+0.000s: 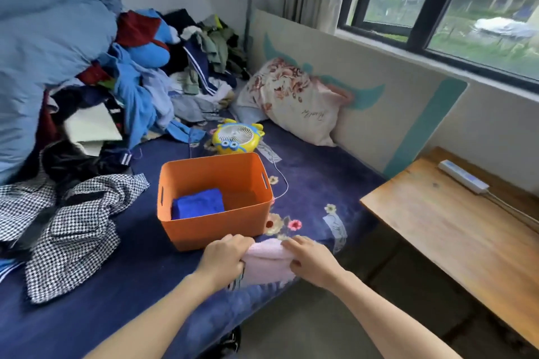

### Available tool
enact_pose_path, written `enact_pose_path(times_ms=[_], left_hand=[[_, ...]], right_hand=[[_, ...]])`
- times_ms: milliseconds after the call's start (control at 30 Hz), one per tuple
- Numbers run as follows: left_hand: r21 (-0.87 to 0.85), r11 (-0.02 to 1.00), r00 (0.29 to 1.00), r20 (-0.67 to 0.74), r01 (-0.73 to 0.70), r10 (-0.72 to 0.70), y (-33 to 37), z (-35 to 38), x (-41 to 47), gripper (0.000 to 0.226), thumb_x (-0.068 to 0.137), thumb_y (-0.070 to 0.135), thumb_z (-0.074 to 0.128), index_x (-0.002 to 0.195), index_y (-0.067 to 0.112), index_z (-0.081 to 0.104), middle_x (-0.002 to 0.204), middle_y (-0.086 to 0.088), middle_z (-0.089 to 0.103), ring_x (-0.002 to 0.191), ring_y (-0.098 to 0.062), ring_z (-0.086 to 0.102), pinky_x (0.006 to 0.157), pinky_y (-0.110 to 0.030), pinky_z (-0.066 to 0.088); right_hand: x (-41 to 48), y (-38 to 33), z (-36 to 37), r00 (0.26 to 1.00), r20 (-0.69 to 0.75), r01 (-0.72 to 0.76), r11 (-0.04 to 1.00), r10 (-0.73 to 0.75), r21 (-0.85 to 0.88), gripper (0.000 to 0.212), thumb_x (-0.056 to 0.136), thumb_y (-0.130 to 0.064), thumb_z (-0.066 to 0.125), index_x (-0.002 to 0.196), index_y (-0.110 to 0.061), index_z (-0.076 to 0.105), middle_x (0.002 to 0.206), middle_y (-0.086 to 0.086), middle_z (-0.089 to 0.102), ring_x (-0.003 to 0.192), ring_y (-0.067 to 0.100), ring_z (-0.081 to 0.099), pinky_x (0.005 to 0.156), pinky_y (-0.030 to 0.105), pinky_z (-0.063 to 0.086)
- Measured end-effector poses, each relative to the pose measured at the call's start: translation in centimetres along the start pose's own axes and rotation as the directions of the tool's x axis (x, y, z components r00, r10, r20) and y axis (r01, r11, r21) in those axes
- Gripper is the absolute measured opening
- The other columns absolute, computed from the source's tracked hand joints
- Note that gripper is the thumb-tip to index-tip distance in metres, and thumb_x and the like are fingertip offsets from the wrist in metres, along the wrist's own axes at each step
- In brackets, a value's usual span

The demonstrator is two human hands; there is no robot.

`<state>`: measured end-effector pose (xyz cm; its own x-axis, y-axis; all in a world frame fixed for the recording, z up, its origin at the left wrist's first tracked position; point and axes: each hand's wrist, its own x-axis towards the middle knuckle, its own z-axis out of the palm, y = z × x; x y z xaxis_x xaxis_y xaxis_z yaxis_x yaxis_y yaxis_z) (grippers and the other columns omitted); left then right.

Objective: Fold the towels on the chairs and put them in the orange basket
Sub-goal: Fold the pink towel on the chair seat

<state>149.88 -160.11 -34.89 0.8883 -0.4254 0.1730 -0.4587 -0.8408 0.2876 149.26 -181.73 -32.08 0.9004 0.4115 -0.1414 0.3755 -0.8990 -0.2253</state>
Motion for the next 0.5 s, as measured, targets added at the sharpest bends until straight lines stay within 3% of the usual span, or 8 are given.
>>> enact_pose_path(times_ms=[100,267,500], left_hand=[[0.041,0.999,0.995,-0.095,0.017,-0.013,-4.2,-1.4,2.0,0.054,0.038,0.017,0.053,0.089,0.033,0.043,0.068,0.019,0.064,0.057,-0.005,0.062,0.040,-0.013,0.042],[-0.023,0.997,0.978,-0.194,0.072,-0.075,-9.7,-2.7,7.3,0.055,0.043,0.010,0.051,0.094,0.031,0.048,0.078,0.014,0.067,0.064,-0.012,0.065,0.042,-0.021,0.049],[-0.056,0.995,0.979,-0.180,0.086,-0.095,-15.4,-2.2,14.7,0.049,0.051,0.012,0.044,0.096,0.030,0.048,0.083,0.011,0.068,0.068,-0.017,0.065,0.047,-0.023,0.052]], right_hand=[[5.7,-0.7,-1.6,0.996,-0.001,0.085,0.996,-0.085,-0.038,0.042,0.086,-0.014,0.046,0.129,-0.014,0.046,0.132,0.007,0.049,0.117,0.027,0.047,0.085,0.034,0.042],[14.2,0.1,-3.4,0.987,0.004,0.157,0.985,-0.158,-0.075,0.042,0.084,-0.015,0.046,0.126,-0.014,0.047,0.128,0.004,0.051,0.114,0.024,0.046,0.079,0.035,0.042],[22.5,1.8,-4.6,0.994,-0.007,0.105,0.993,-0.106,-0.046,0.042,0.084,-0.014,0.047,0.127,-0.017,0.048,0.126,0.000,0.053,0.114,0.022,0.048,0.078,0.032,0.043]])
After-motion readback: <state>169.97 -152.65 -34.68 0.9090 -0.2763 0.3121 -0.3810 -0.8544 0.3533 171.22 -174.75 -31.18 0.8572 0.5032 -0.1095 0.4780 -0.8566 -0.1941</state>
